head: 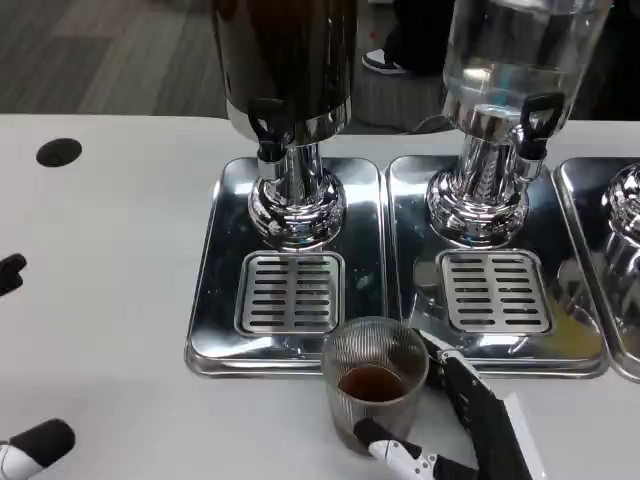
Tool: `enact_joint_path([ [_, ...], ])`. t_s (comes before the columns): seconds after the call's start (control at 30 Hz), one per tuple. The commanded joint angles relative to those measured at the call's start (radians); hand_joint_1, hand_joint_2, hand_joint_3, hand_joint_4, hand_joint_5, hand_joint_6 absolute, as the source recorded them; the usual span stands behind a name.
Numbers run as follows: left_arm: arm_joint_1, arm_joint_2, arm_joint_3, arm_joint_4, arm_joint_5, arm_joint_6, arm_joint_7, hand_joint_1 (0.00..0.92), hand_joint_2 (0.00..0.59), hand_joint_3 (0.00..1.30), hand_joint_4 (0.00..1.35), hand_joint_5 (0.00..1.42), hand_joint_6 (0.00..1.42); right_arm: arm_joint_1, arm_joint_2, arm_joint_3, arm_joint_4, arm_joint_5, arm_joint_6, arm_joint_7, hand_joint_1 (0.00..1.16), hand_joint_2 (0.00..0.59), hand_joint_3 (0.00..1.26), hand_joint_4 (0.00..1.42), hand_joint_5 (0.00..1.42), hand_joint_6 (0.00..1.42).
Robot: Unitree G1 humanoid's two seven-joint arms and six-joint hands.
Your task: Grasp the cup under the faucet to collect the drink, then remove the cup.
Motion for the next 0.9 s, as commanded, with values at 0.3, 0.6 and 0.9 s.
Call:
enact_joint_path([
  [0.3,-0.002,-0.005,0.000,-0.015,-0.010,0.016,-0.013,0.000,0.006,0.00,0.00,0.00,0.00,-0.021,-0.004,-0.006,0.027,-0.026,-0.045,-0.033,0.83,0.213,0.29,0.27,0.27,0.20],
  [0.6,-0.010,-0.004,-0.003,-0.016,-0.011,0.021,-0.014,0.000,0.006,0.00,0.00,0.00,0.00,-0.009,-0.015,-0.010,0.045,-0.033,-0.052,-0.042,0.85,0.207,0.28,0.17,0.24,0.20],
  [0.9,-0.009,-0.009,-0.005,-0.019,-0.011,0.021,-0.012,0.000,0.006,0.00,0.00,0.00,0.00,-0.007,-0.022,-0.012,0.053,-0.034,-0.065,-0.042,0.84,0.204,0.14,0.07,0.15,0.19],
])
